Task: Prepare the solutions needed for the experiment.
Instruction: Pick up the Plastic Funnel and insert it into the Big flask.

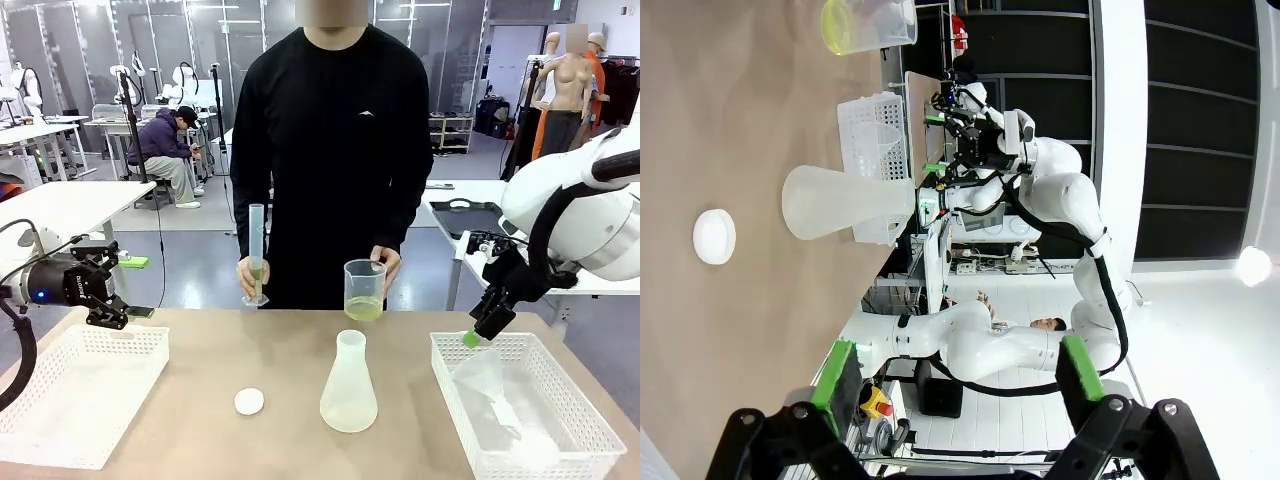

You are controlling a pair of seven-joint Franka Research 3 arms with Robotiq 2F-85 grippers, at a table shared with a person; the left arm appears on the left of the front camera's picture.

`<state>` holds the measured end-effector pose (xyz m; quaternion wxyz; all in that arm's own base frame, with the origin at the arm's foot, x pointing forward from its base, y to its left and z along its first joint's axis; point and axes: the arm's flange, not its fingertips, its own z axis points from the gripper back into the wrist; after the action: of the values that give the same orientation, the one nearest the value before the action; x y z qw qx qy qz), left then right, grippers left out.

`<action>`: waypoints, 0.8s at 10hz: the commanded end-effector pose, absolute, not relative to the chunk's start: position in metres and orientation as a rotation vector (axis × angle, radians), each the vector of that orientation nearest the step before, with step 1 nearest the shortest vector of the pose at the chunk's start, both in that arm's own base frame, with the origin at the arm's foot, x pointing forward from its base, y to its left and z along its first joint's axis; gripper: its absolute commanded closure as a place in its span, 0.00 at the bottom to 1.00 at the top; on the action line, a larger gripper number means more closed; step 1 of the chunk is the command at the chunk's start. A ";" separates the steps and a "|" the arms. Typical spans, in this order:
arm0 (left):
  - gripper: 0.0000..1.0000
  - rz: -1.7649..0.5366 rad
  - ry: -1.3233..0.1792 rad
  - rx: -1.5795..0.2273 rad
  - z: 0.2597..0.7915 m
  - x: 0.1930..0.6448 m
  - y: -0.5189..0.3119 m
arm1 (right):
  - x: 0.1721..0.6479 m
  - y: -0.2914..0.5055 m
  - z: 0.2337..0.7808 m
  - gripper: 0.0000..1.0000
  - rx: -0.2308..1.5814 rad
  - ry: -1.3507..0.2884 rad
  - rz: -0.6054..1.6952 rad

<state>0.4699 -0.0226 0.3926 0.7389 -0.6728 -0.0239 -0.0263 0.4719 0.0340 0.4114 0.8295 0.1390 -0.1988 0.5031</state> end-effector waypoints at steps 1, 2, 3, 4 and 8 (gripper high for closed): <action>0.00 -0.056 -0.066 -1.462 0.393 0.471 -0.024 | 0.472 0.032 0.411 0.00 0.291 -0.423 1.063; 0.00 -0.056 -0.066 -1.462 0.393 0.471 -0.024 | 0.478 0.034 0.418 0.00 0.145 -0.424 1.258; 0.00 -0.056 -0.066 -1.462 0.393 0.471 -0.024 | 0.485 0.037 0.423 0.00 0.071 -0.428 1.422; 0.00 -0.056 -0.066 -1.462 0.393 0.471 -0.024 | 0.490 0.042 0.427 0.00 0.039 -0.410 1.525; 0.00 -0.056 -0.066 -1.462 0.393 0.471 -0.024 | 0.508 0.055 0.432 0.00 0.072 -0.263 1.648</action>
<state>0.4699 -0.0227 0.3925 0.7390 -0.6727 -0.0239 -0.0264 0.4981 0.0584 0.4286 0.6725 0.0254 -0.1351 0.7273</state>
